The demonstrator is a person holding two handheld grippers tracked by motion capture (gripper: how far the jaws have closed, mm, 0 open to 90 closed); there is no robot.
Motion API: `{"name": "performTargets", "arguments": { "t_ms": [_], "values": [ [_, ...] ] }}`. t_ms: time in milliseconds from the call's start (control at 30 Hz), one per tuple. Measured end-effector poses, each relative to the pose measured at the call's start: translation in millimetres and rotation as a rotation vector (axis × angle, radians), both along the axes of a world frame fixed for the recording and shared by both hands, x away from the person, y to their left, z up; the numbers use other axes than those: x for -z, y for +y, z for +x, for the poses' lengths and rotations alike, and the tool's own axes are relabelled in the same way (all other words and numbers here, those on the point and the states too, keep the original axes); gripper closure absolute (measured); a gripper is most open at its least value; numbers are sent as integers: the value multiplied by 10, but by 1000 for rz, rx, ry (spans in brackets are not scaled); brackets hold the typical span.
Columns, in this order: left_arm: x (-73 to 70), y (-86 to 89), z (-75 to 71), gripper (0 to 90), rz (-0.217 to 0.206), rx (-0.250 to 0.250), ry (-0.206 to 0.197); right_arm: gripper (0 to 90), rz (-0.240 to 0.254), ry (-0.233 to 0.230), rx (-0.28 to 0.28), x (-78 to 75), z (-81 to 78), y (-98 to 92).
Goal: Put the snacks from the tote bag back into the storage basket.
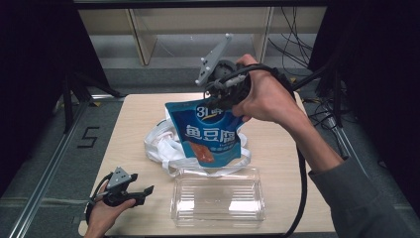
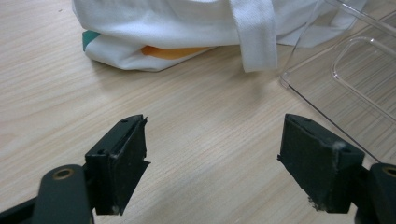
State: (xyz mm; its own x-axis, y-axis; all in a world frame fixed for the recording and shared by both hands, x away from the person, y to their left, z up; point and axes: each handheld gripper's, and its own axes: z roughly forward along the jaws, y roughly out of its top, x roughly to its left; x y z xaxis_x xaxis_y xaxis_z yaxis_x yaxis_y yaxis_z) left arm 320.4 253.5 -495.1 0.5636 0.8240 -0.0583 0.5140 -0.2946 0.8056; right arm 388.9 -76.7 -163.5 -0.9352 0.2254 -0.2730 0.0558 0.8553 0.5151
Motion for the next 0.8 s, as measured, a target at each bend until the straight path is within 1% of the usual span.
{"name": "performTargets", "arguments": {
  "t_ms": [33,67,133,167,200,233,267,300,367,400,433,467,500,533,567,633,667,700,733,767,800],
  "values": [
    [7,-7,-5,223,-12,-12,10,900,2,-8,8,9,-18,-2],
    [8,-4,-4,223,-14,-11,9,900,4,-2,-5,21,-62,-12],
    [6,2,-3,222,-16,-11,6,900,2,-4,-7,26,-81,-15],
    [7,4,-1,223,-14,-11,8,900,3,3,-16,30,-106,-20],
    [9,3,-2,222,-13,-12,9,900,2,-9,-7,35,-127,-26],
    [10,-2,-5,222,-13,-17,11,900,4,-9,-27,37,-125,-33],
    [10,0,-2,222,-12,-10,8,900,6,3,-18,44,-142,-44],
    [8,-2,-4,223,-14,-9,9,900,9,4,-12,56,-155,-51],
    [6,-5,-6,222,-10,-10,8,900,7,10,-24,83,-176,-64],
    [5,1,0,222,1,0,2,900,7,7,-23,96,-186,-68],
    [8,-6,-6,222,-9,-13,10,900,5,7,-38,115,-187,-73],
    [6,-4,-4,222,-6,-11,5,900,4,14,-27,140,-210,-80],
    [6,1,0,222,-7,-5,1,900,4,16,-28,155,-219,-84],
    [6,2,0,223,-6,-5,2,900,4,23,-35,179,-230,-90],
    [6,4,0,222,-3,-4,2,900,4,17,-33,190,-238,-94],
    [5,3,-3,223,2,-7,0,900,3,26,-44,219,-255,-107],
    [6,1,-3,222,0,-6,0,900,9,12,-57,236,-247,-113],
    [5,0,-4,222,1,-4,0,900,6,37,-52,247,-261,-121],
    [5,-1,-2,222,-1,-1,4,900,8,22,-63,270,-255,-121],
    [6,-1,-1,223,0,-1,4,900,9,40,-52,286,-270,-125],
    [5,3,3,222,6,5,1,900,6,38,-65,299,-264,-123]
  ]
}}
